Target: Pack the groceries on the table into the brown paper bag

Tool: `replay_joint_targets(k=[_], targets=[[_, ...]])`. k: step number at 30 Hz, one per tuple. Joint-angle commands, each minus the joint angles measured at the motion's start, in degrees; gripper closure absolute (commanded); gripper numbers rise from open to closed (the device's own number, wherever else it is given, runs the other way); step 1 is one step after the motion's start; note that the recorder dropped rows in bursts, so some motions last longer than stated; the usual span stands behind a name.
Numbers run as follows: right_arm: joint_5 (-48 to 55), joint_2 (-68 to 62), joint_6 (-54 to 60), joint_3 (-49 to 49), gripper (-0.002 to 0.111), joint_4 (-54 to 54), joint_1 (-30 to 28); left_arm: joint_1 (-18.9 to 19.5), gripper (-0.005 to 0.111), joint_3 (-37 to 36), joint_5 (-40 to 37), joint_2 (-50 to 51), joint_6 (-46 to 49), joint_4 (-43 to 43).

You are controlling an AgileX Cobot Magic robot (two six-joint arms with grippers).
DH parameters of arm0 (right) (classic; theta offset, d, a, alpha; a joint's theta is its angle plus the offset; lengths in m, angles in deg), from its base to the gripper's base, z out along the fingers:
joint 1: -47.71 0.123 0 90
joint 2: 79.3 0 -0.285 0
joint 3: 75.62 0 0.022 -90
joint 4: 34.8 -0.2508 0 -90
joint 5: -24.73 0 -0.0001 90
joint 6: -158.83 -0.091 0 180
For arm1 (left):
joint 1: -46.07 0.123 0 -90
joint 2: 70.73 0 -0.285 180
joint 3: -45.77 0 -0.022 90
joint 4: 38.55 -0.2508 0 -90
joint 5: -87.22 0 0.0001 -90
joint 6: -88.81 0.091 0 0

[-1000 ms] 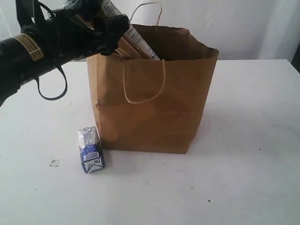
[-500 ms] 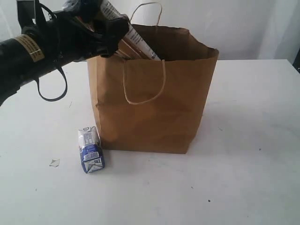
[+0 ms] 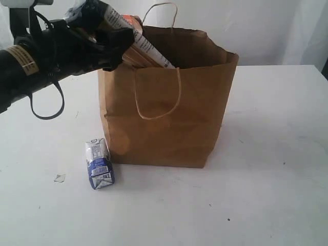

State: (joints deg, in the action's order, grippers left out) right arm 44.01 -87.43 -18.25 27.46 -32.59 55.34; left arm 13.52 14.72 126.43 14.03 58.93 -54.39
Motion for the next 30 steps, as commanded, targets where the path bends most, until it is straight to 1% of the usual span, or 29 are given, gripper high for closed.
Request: replay_joint_targets(k=[1, 7, 13, 18, 24, 30], targets=[[-0.13, 0.35, -0.20, -0.29, 0.108, 0.21, -0.25, -0.16, 0.029, -0.39, 0.13, -0.68, 0.30, 0.47], [-0.13, 0.35, -0.20, -0.29, 0.108, 0.21, -0.25, -0.16, 0.029, -0.39, 0.25, -1.06, -0.32, 0.10], [-0.13, 0.35, -0.20, -0.29, 0.108, 0.21, -0.25, -0.16, 0.029, -0.39, -2.95, -1.78, -0.32, -1.31], [-0.13, 0.35, -0.20, -0.29, 0.108, 0.21, -0.25, -0.16, 0.029, -0.48, -3.37, -2.65, -0.32, -1.52], [-0.13, 0.35, -0.20, -0.29, 0.108, 0.21, -0.25, -0.16, 0.029, -0.85, -8.61, -3.92, -0.47, -1.52], [-0.13, 0.35, -0.20, -0.29, 0.108, 0.21, -0.25, -0.16, 0.029, -4.95, -1.55, -4.62, -1.42, -1.38]])
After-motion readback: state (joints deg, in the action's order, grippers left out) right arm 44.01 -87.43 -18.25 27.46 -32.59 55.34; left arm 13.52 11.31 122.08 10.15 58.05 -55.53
